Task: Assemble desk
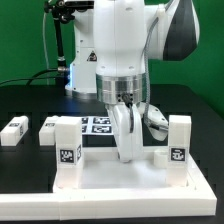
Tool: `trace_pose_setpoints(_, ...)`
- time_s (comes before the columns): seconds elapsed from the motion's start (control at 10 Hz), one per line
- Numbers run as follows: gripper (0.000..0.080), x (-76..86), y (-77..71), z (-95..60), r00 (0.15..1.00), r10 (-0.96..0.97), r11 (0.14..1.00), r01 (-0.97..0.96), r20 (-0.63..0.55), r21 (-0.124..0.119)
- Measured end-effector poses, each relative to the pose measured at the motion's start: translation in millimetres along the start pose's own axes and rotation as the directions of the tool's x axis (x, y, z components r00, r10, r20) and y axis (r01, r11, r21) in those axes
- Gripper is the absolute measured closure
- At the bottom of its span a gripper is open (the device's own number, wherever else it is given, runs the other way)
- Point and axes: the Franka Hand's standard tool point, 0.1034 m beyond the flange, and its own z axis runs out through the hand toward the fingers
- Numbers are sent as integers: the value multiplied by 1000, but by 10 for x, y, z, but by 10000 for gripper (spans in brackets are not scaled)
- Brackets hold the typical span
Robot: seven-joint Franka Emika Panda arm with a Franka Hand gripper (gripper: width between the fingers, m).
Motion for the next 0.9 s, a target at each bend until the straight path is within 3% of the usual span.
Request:
trace_pose_setpoints(0.1, 741, 117, 110, -9, 990, -139, 990, 139, -16, 8)
trace_pose_setpoints(0.3, 737, 313, 259, 18, 932, -361, 932, 361, -24, -10)
trace_pose_setpoints(0.5, 737, 416, 321, 23, 883, -470, 883, 469, -13, -26)
trace_pose_setpoints(0.9, 737, 508, 358, 21, 804, -594, 805, 593, -35, -28)
